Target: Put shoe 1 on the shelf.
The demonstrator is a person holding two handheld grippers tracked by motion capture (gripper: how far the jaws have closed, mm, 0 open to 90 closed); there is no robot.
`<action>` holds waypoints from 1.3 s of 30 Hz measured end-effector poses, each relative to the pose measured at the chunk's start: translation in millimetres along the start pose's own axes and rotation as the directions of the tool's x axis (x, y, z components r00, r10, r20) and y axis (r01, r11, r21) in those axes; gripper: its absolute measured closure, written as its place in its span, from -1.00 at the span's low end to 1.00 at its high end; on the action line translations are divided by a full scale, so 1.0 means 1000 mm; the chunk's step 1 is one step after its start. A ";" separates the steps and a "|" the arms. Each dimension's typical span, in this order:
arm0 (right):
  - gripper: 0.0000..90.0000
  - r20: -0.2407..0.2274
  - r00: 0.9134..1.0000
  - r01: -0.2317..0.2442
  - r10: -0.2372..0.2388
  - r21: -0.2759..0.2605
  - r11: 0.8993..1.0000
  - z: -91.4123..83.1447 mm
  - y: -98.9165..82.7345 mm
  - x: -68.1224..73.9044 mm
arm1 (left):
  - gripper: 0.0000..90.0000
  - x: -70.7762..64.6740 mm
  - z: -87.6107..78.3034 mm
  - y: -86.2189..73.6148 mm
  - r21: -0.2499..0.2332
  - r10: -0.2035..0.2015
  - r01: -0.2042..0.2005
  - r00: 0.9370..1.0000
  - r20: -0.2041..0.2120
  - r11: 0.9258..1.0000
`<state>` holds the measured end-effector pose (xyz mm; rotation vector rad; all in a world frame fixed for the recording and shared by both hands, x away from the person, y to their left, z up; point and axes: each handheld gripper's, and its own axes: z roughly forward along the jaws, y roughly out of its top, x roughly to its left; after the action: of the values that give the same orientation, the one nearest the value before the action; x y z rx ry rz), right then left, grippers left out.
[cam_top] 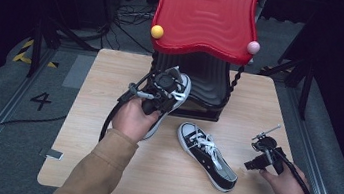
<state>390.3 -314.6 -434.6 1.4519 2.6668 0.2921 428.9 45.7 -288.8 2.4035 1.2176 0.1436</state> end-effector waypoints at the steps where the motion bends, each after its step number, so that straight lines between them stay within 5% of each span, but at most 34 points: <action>1: -0.04 -0.003 1.000 0.003 -0.003 -0.004 1.000 0.000 0.000 0.000 | 0.93 0.001 0.002 0.007 -0.007 -0.012 0.012 1.000 0.008 1.000; 13: -0.03 -0.003 1.000 -0.006 0.006 0.001 1.000 -0.001 -0.011 0.001 | 0.92 0.012 0.020 0.036 -0.074 -0.063 0.059 0.997 -0.048 0.995; 18: -0.04 -0.001 1.000 -0.011 0.011 0.003 1.000 -0.001 -0.015 0.001 | 0.92 0.013 0.027 0.041 -0.088 -0.046 0.039 0.995 -0.083 0.995; 23: -0.03 0.000 1.000 -0.015 0.015 0.008 1.000 0.001 -0.019 0.001 | 0.91 0.010 0.029 0.047 -0.126 -0.042 0.034 0.997 -0.065 0.991; 26: -0.03 0.003 1.000 -0.011 0.011 0.007 1.000 0.000 -0.021 0.001 | 0.92 0.007 0.031 0.049 -0.148 -0.041 0.025 0.994 -0.105 0.989; 27: -0.03 0.005 1.000 -0.015 0.015 0.002 1.000 -0.001 -0.023 0.001 | 0.93 0.006 0.033 0.049 -0.160 -0.044 0.019 0.987 -0.152 0.987; 28: -0.03 0.004 1.000 -0.017 0.017 0.004 1.000 -0.001 -0.024 0.001 | 0.93 0.006 0.037 0.051 -0.158 -0.032 -0.004 0.974 -0.225 0.987; 29: -0.03 0.006 1.000 -0.019 0.019 0.005 1.000 -0.001 -0.025 0.001 | 0.93 0.007 0.039 0.052 -0.159 -0.034 -0.004 0.972 -0.234 0.987; 33: -0.04 0.003 1.000 -0.025 0.025 0.015 1.000 0.002 -0.027 -0.001 | 0.93 0.013 0.046 0.057 -0.162 -0.037 0.009 0.984 -0.175 0.987; 39: -0.04 0.005 1.000 -0.030 0.030 0.021 0.999 0.004 -0.029 -0.002 | 0.91 0.014 0.055 0.065 -0.155 -0.046 0.028 0.992 -0.118 0.988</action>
<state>368.1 -331.4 -444.5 1.4983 2.6548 0.2631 501.3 5.1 -311.8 2.2662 1.2560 0.3625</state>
